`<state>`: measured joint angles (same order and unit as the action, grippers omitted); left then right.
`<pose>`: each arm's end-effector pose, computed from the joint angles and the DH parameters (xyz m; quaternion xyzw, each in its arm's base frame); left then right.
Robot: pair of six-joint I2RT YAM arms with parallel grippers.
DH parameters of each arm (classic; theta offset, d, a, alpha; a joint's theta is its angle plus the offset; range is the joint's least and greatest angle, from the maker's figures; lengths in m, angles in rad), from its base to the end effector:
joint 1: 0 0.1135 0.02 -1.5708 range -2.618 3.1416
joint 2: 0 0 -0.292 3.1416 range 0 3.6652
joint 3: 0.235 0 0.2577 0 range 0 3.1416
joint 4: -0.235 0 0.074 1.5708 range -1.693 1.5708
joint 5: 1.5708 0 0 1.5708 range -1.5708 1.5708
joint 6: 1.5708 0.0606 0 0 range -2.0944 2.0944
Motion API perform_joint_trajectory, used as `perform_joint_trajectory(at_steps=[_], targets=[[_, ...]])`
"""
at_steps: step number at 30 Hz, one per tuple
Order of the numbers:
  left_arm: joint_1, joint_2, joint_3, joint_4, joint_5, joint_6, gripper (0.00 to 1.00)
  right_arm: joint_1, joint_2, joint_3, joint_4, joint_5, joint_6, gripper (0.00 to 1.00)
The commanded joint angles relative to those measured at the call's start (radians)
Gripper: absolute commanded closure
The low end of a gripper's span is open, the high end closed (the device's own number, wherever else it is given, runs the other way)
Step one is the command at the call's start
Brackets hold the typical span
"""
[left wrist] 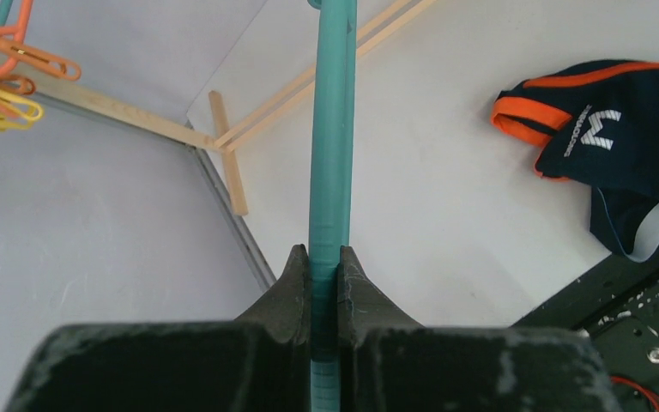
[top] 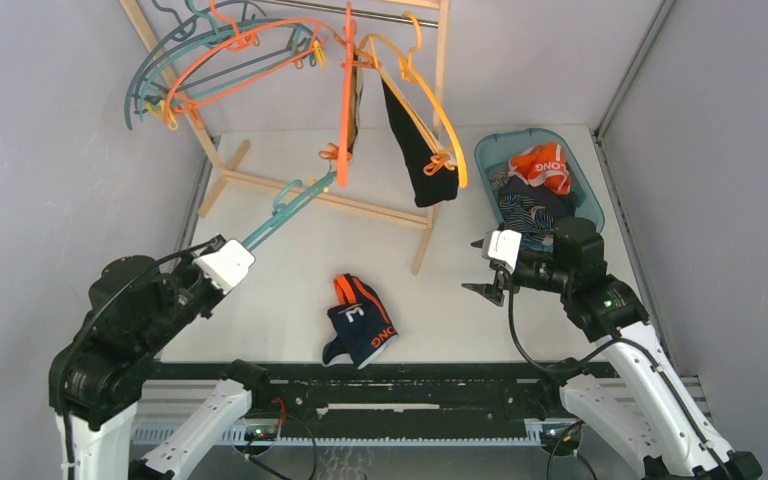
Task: Remove the underwear clipped to the hanger
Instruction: Place the hanger on the clothesline.
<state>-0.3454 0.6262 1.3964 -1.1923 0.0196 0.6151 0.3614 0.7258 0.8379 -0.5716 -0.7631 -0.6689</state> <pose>0.0413 -0.0161 0.4471 0.3926 0.7421 0.0649 0.5394 0.1250 0.0920 0.3427 -0.5594 0.5894 0.2376 0.5322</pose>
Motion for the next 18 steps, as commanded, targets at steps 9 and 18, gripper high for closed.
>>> perform_joint_trajectory(at_steps=[9,18], targets=[[0.005,-0.001,0.249,-0.268,-0.025,0.086,1.00,-0.001,0.020,0.007,0.033,0.029,0.007,0.26],[0.007,-0.002,0.259,-0.230,-0.182,0.028,1.00,-0.004,0.050,0.007,0.028,0.053,-0.001,0.26]])
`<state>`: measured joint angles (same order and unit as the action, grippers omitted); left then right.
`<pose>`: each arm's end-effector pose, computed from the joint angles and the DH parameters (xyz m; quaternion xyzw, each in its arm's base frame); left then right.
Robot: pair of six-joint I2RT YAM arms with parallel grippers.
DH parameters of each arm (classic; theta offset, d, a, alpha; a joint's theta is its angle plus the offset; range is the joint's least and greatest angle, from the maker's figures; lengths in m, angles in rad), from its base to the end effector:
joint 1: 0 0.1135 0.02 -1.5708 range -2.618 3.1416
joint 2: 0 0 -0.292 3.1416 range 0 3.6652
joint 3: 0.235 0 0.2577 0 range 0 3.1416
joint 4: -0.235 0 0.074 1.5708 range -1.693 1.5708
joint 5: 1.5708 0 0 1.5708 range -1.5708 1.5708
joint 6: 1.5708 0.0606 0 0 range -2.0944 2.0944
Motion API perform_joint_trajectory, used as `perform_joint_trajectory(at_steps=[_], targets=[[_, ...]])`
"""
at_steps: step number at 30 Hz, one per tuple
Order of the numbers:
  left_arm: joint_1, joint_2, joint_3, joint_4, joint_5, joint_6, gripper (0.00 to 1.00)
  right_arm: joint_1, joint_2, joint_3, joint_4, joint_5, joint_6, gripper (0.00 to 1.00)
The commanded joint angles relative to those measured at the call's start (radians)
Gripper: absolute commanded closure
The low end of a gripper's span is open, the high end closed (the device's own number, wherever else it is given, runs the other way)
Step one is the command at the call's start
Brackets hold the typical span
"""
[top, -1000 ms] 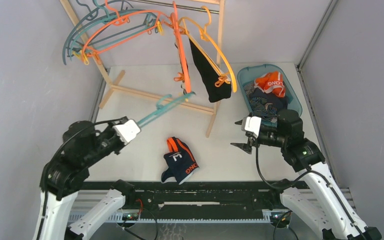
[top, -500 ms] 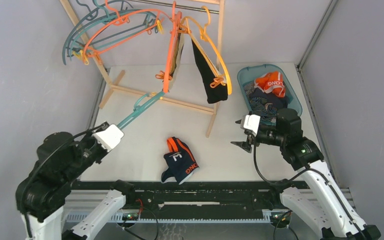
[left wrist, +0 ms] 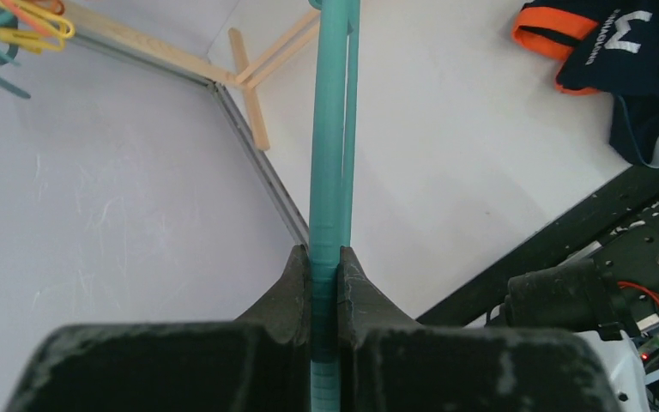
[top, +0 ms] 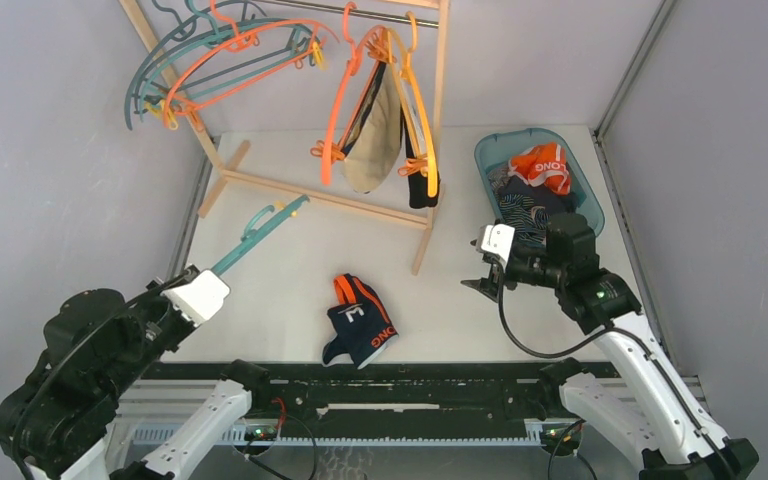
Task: Remove the underwear clipped to the hanger
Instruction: Place the hanger on the clothesline.
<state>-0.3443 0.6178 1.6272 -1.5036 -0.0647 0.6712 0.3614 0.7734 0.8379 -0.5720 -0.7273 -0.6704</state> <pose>-0.0147 0.0094 0.4629 0.4028 0.7579 0.1108 0.5011 0.1368 0.0948 0.3356 -0.5543 0.6118 0.2300 0.5153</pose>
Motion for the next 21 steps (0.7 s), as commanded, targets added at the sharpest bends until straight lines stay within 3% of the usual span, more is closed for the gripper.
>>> perform_joint_trajectory(at_steps=[1,12,21], targets=[[0.006,0.009,0.026,0.129,-0.109,-0.034,1.00,-0.008,0.005,0.006,0.029,0.012,0.003,0.26],[0.005,0.286,0.041,0.632,-0.097,-0.226,1.00,-0.039,0.022,0.004,0.030,0.006,0.002,0.26],[0.007,0.491,0.083,0.911,-0.099,-0.304,1.00,-0.039,0.023,-0.008,0.040,0.012,-0.005,0.26]])
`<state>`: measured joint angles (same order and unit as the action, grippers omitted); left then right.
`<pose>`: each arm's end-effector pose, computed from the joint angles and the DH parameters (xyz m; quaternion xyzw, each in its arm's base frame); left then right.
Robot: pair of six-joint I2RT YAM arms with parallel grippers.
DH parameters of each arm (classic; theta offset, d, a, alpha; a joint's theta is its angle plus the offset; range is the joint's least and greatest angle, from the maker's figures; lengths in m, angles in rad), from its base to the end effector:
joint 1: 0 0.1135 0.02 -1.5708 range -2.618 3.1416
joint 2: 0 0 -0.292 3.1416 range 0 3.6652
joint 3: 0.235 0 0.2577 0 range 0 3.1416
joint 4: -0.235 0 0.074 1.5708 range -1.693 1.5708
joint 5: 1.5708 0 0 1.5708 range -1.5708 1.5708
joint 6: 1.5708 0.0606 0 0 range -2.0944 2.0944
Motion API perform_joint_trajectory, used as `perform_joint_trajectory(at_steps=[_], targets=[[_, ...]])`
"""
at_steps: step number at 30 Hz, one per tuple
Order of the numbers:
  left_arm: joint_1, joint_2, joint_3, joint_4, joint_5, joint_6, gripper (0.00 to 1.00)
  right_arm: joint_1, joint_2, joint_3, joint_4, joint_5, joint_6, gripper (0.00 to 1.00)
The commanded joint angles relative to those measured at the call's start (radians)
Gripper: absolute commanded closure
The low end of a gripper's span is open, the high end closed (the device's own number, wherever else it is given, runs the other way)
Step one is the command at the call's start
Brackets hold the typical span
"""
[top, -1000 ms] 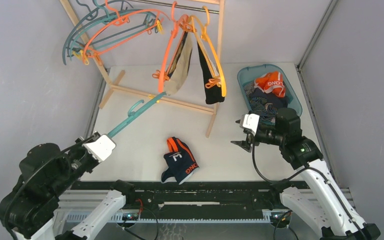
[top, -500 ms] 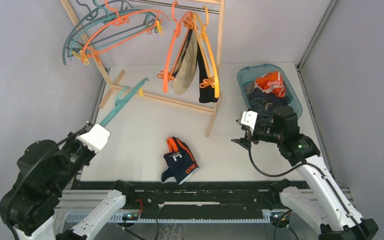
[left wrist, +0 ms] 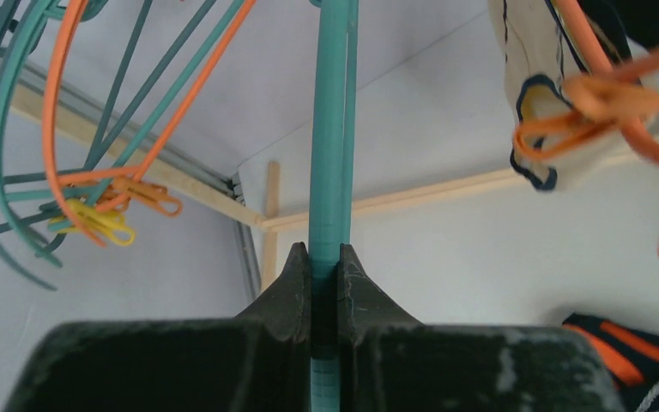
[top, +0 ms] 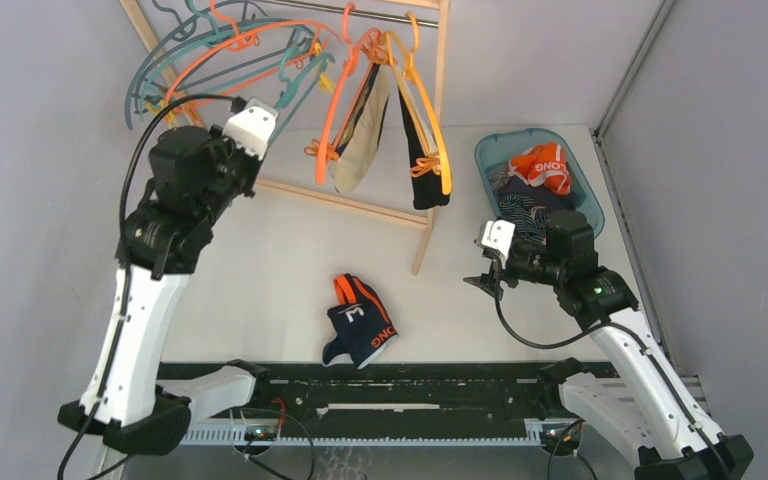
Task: Remove the underwear clipped to the hanger
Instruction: Place the hanger on the clothesline.
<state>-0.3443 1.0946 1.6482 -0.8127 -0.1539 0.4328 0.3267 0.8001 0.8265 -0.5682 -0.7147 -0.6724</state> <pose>0.1888 -0.0578 0.5215 0.2560 0.7490 0.0878 0.6047 0.1465 0.0916 0.3278 -0.5418 0.6334 0.2207 0.5065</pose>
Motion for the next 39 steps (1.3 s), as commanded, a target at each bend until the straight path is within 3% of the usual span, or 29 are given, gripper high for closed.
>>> perform_joint_trajectory(at_steps=[1,8,12,39], targets=[[0.011,0.031,0.062,0.240,-0.012,-0.076,1.00,-0.003,-0.004,0.004,0.034,-0.005,-0.004,0.26],[0.132,0.090,0.061,0.319,0.205,-0.237,1.00,0.002,-0.007,0.004,0.033,-0.012,-0.008,0.26],[0.155,0.100,0.074,0.325,0.275,-0.255,1.00,0.001,-0.009,0.003,0.032,-0.009,-0.007,0.26],[0.178,0.176,0.002,0.477,0.279,-0.279,1.00,0.002,-0.006,-0.003,0.036,-0.016,-0.014,0.26]])
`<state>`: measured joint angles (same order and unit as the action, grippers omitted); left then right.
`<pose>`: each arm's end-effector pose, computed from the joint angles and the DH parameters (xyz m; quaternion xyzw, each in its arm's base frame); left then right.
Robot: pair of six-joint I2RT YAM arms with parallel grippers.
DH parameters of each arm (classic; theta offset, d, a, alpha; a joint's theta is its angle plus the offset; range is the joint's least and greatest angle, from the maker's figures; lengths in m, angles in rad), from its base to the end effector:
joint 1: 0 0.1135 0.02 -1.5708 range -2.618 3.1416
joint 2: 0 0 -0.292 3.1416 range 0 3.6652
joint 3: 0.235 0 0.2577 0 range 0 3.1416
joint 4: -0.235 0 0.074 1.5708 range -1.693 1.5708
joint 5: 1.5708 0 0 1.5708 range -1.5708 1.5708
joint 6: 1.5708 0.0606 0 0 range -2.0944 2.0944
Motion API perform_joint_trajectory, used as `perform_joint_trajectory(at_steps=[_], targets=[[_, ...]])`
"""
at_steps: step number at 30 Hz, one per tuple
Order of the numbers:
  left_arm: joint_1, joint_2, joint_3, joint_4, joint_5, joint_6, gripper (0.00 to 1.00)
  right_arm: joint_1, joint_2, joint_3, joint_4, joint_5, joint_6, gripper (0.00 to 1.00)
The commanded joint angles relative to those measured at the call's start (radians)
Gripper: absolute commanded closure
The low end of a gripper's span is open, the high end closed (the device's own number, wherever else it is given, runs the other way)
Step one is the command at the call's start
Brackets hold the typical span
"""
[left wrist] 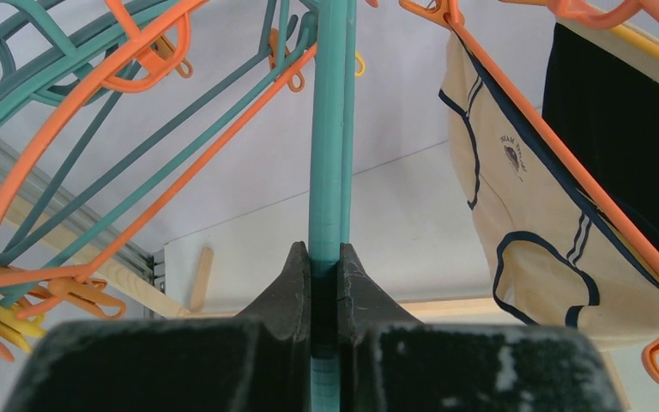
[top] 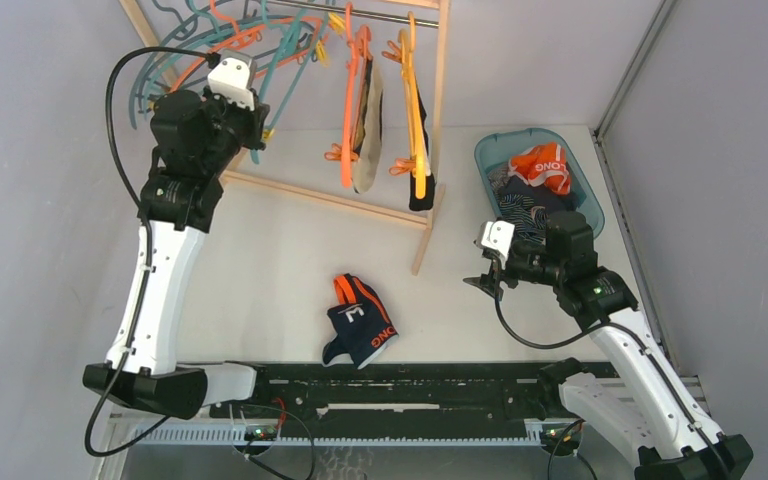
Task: Remove the underwear clipped to the hanger
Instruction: Place the hanger on the clothesline.
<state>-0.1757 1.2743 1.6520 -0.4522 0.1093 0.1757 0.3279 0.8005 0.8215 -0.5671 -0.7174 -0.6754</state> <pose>0.2739 -0.0553 0.5310 0.1645 0.7141 -0.0400 0.6793 0.1464 0.0919 0.3262 -0.5433 0.6328 0.2220 0.5050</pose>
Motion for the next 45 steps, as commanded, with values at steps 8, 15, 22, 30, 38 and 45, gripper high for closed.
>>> perform_joint_trajectory(at_steps=[8,15,22,30,38,45], targets=[[0.009,0.028,-0.015,0.161,0.047,-0.012,1.00,-0.003,-0.006,0.001,0.035,-0.012,-0.010,0.26],[0.011,0.002,-0.085,0.195,0.040,0.010,1.00,-0.009,-0.009,0.001,0.033,-0.019,-0.009,0.26],[0.019,0.006,-0.101,0.210,0.034,0.025,1.00,-0.009,-0.005,0.001,0.035,-0.020,-0.008,0.26],[0.024,0.048,-0.075,0.185,0.025,0.044,1.00,-0.014,-0.004,0.002,0.033,-0.019,-0.008,0.26],[0.038,0.072,-0.054,0.163,0.025,0.050,0.99,-0.013,0.000,0.002,0.032,-0.017,-0.010,0.26],[0.039,0.092,-0.006,0.134,0.031,0.045,0.84,-0.015,-0.004,0.002,0.032,-0.018,-0.011,0.26]])
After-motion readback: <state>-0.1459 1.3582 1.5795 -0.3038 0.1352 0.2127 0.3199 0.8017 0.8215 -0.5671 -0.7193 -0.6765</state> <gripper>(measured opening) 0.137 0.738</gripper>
